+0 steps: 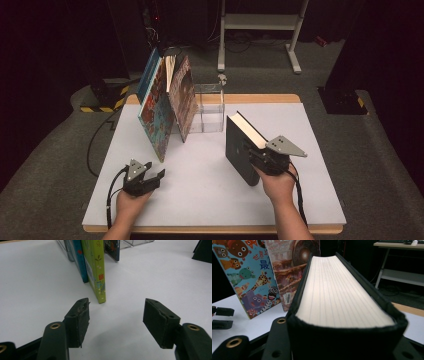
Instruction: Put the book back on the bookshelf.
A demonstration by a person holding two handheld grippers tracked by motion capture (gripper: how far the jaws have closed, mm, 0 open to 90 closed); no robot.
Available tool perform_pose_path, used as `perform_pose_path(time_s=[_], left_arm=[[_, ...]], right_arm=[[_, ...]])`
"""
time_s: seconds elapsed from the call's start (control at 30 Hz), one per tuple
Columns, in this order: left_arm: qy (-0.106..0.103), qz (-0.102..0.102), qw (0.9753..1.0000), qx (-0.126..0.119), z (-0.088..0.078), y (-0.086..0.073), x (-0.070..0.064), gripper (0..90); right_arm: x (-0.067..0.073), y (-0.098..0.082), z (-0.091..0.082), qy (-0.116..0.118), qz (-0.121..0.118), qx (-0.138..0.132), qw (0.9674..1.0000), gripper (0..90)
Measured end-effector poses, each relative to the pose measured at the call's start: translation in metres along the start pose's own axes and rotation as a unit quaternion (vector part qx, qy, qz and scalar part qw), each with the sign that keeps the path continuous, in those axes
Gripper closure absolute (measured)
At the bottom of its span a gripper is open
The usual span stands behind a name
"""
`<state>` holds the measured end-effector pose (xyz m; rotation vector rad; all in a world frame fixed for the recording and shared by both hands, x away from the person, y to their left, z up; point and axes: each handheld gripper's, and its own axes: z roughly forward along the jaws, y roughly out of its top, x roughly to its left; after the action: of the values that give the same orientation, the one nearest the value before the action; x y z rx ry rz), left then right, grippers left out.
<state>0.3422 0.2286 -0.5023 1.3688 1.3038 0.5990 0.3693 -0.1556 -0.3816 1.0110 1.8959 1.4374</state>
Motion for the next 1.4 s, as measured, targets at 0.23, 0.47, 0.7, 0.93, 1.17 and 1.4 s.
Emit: perform_pose_path(time_s=[0.23,0.47,0.7,0.93,1.17,1.4], left_arm=[[-0.001,-0.009,0.9999,-0.005,0.0,0.001,0.0,37.8],[-0.001,-0.012,0.9999,-0.006,-0.001,0.001,0.002,37.8],[-0.003,-0.013,0.9999,-0.006,-0.001,0.001,0.002,37.9],[0.0,-0.013,0.9999,-0.001,0.0,0.001,0.002,38.2],[-0.006,-0.025,0.9996,-0.008,-0.001,0.002,0.003,37.9],[-0.01,-0.026,0.9996,-0.011,-0.002,0.002,0.003,38.0]], right_arm=[[0.009,0.02,0.005,-0.005,0.006,-0.006,1.0,54.1],[0.022,0.034,0.034,-0.018,0.015,-0.021,0.9995,54.1],[0.03,0.039,0.071,-0.035,0.018,-0.029,0.9988,54.1],[0.029,0.046,0.101,-0.053,0.031,-0.035,0.9975,54.0],[0.03,0.055,0.133,-0.074,0.019,-0.034,0.9965,54.0],[0.028,0.06,0.164,-0.101,0.018,-0.028,0.9943,54.0]])
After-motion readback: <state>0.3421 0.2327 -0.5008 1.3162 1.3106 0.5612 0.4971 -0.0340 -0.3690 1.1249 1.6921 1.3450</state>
